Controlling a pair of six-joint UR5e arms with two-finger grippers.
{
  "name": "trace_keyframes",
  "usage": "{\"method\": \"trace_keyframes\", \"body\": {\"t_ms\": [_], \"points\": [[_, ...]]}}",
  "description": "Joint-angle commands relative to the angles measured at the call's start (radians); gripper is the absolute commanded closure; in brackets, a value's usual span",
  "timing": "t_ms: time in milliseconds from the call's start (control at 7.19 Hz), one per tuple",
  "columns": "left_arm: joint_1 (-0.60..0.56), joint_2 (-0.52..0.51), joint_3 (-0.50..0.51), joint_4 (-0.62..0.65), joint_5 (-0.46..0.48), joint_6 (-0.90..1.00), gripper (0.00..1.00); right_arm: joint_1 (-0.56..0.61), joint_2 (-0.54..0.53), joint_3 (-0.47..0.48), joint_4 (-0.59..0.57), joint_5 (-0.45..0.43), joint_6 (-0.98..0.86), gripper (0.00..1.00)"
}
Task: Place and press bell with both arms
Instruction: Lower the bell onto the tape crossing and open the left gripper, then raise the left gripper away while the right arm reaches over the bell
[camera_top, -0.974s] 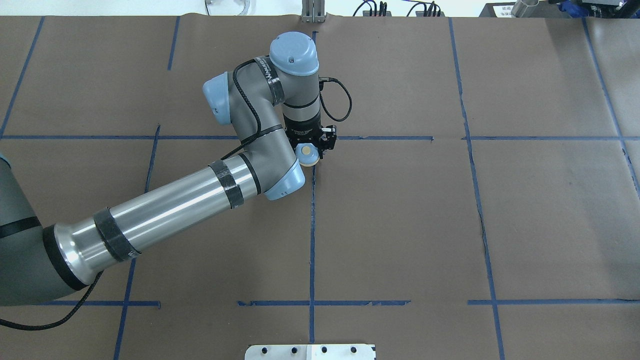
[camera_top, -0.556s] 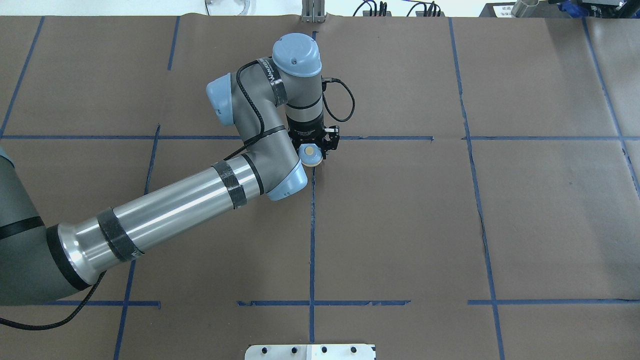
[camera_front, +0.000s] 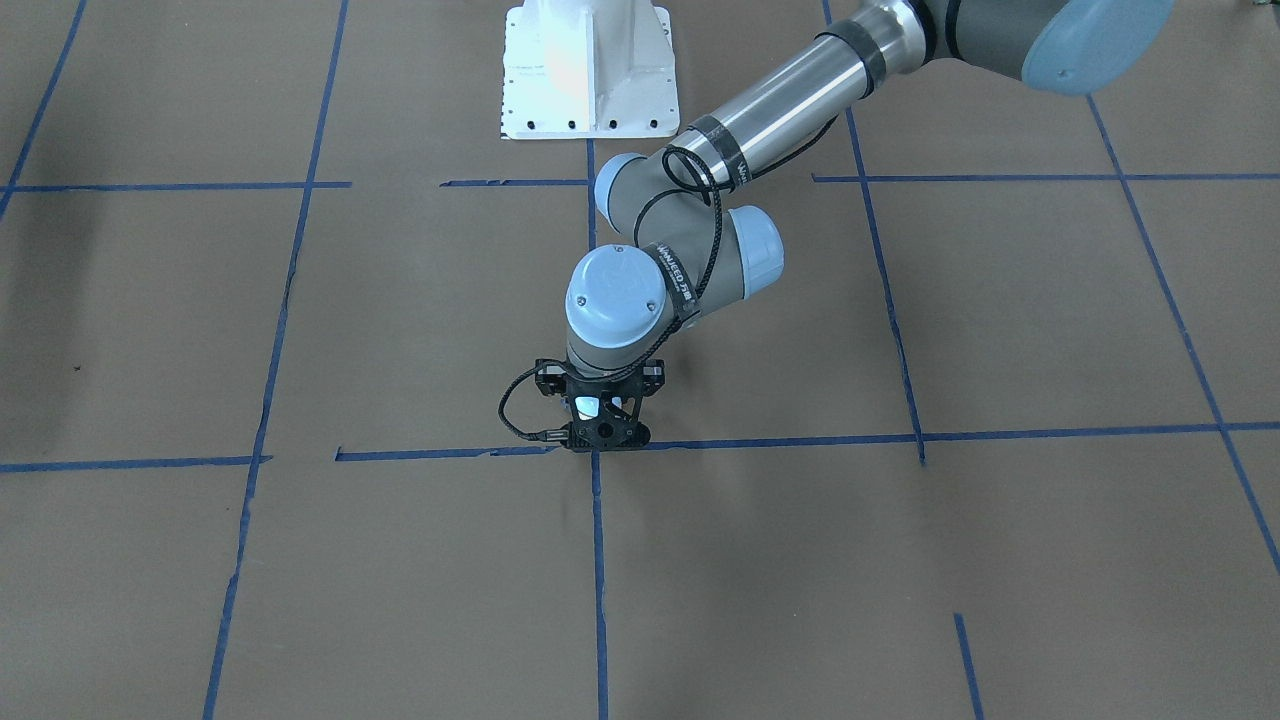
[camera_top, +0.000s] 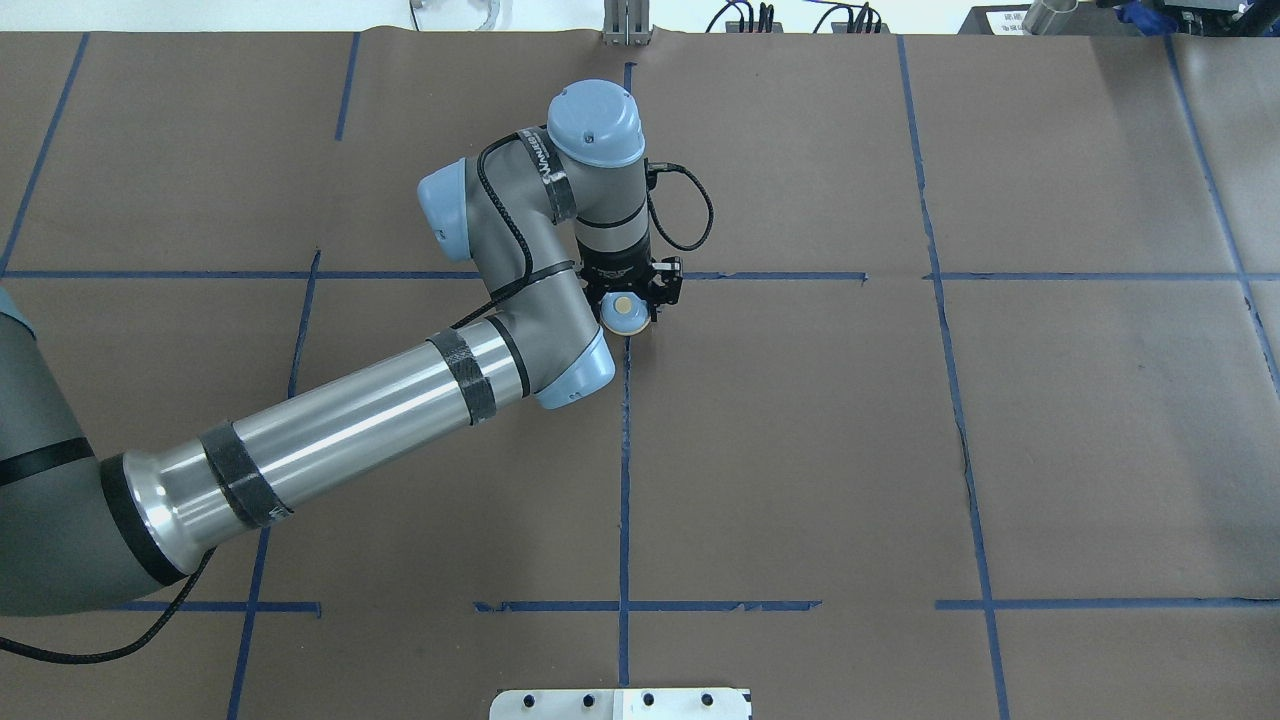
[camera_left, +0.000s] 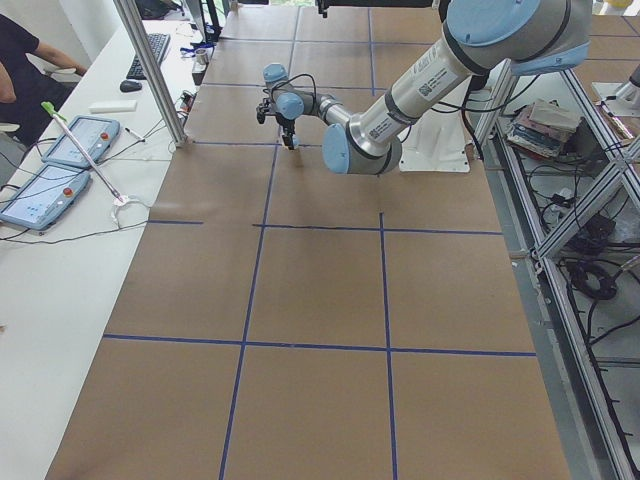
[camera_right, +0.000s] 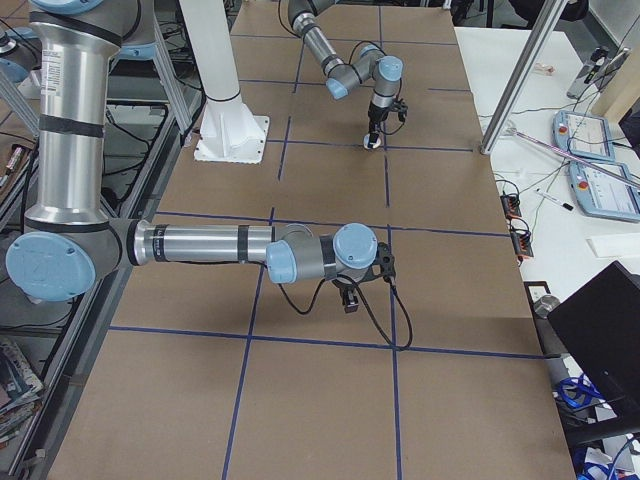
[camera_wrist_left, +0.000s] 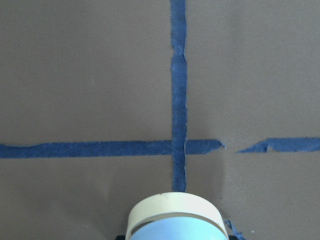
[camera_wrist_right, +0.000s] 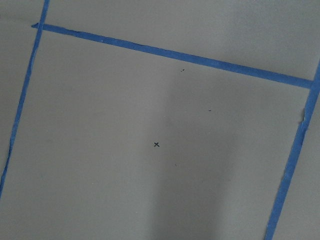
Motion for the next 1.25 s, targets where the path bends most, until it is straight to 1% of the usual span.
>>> {"method": "trace_keyframes", "body": {"t_ms": [0, 278, 417, 556, 695, 834, 974, 1113], "points": [[-0.001, -0.002, -0.004, -0.001, 0.017, -0.015, 0.0, 0.001, 0.012, -0.013, 0.001, -0.001, 0.0, 0.0], [-0.007, -0.02, -0.011, -0.001, 0.017, -0.056, 0.0, 0.001, 0.015, -0.015, 0.0, -0.001, 0.0, 0.0], [-0.016, -0.023, -0.045, 0.002, 0.019, -0.069, 0.0, -0.001, 0.018, -0.011, 0.0, 0.0, 0.005, 0.0], [-0.05, -0.02, -0.1, 0.01, 0.019, -0.078, 0.0, -0.001, 0.036, -0.01, 0.0, 0.0, 0.038, 0.0], [-0.086, -0.014, -0.15, 0.015, 0.019, -0.086, 0.0, -0.028, 0.073, 0.0, 0.012, -0.001, 0.154, 0.0], [-0.116, 0.007, -0.218, 0.035, 0.017, -0.109, 0.0, -0.091, 0.107, 0.011, 0.071, -0.015, 0.302, 0.0], [-0.134, 0.077, -0.346, 0.073, 0.014, -0.109, 0.0, -0.137, 0.154, 0.014, 0.16, -0.051, 0.483, 0.0], [-0.14, 0.171, -0.47, 0.079, 0.014, -0.109, 0.0, -0.188, 0.232, 0.014, 0.205, -0.079, 0.691, 0.0]]}}
